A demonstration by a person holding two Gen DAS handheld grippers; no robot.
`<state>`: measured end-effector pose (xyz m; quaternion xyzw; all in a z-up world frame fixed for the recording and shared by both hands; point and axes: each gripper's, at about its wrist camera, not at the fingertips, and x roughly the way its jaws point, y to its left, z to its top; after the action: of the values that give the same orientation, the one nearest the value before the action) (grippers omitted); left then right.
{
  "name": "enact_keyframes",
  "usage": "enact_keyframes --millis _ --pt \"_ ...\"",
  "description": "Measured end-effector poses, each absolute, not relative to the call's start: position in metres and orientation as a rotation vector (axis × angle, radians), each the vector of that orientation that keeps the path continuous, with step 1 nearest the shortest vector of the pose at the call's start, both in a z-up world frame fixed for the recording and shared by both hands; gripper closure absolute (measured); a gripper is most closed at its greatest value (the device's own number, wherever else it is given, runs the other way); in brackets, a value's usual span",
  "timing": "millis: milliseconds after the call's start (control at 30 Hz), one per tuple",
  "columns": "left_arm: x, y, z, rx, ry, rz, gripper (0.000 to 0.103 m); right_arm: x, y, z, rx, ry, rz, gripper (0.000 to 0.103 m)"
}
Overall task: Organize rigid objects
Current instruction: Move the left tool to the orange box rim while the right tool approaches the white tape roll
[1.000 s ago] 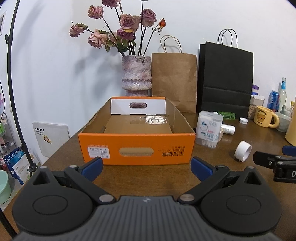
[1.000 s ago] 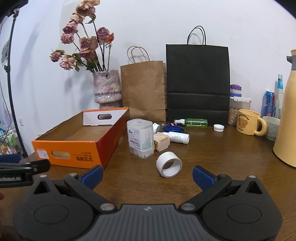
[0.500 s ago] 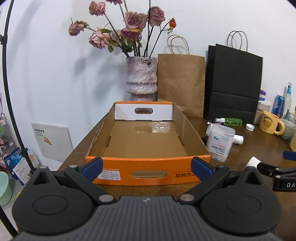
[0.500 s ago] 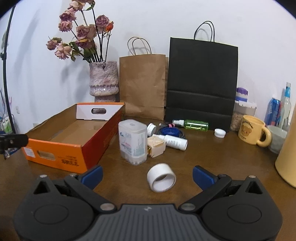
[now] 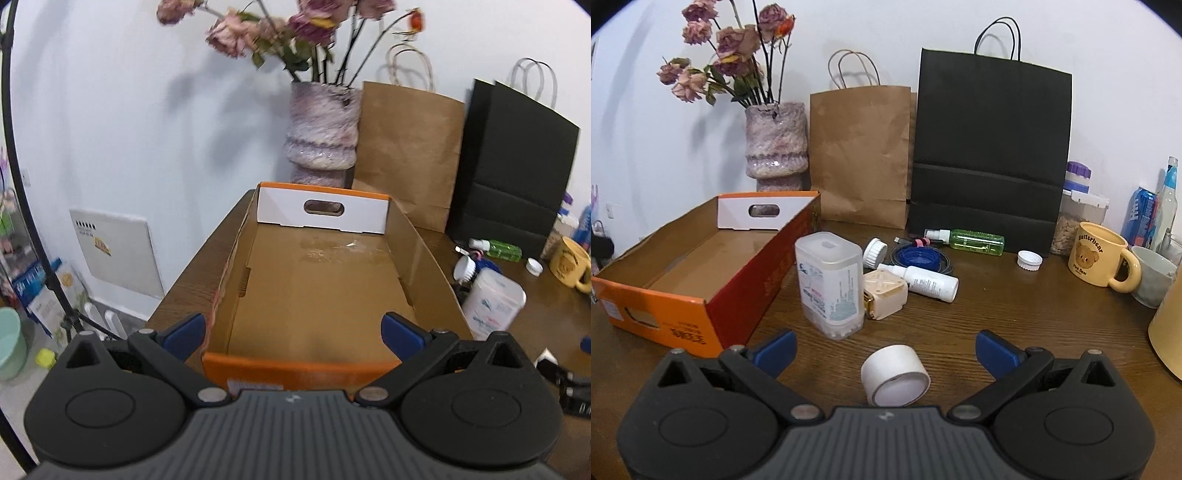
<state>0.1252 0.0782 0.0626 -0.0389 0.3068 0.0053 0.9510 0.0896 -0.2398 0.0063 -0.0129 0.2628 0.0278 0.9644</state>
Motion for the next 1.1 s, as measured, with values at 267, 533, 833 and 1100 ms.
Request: enact_keyframes --millis 267,533,833,1100 --pt "0.187 0.101 0.067 -0.081 0.678 0.086 0.0 0.109 -0.246 -0.007 -0.019 0.569 0.027 0.0" --pt "0.245 0.129 0.047 -0.206 0.795 0.144 0.008 0.12 -0.254 -0.017 0.016 0.599 0.027 0.0" --pt "0.276 0.138 0.036 -0.238 0.829 0.165 0.032 0.122 -0.253 -0.017 0.004 0.596 0.021 0.0" --pt "0.291 0.141 0.021 -0.263 0.878 0.141 0.056 0.124 -0.249 -0.017 -0.014 0.592 0.023 0.0"
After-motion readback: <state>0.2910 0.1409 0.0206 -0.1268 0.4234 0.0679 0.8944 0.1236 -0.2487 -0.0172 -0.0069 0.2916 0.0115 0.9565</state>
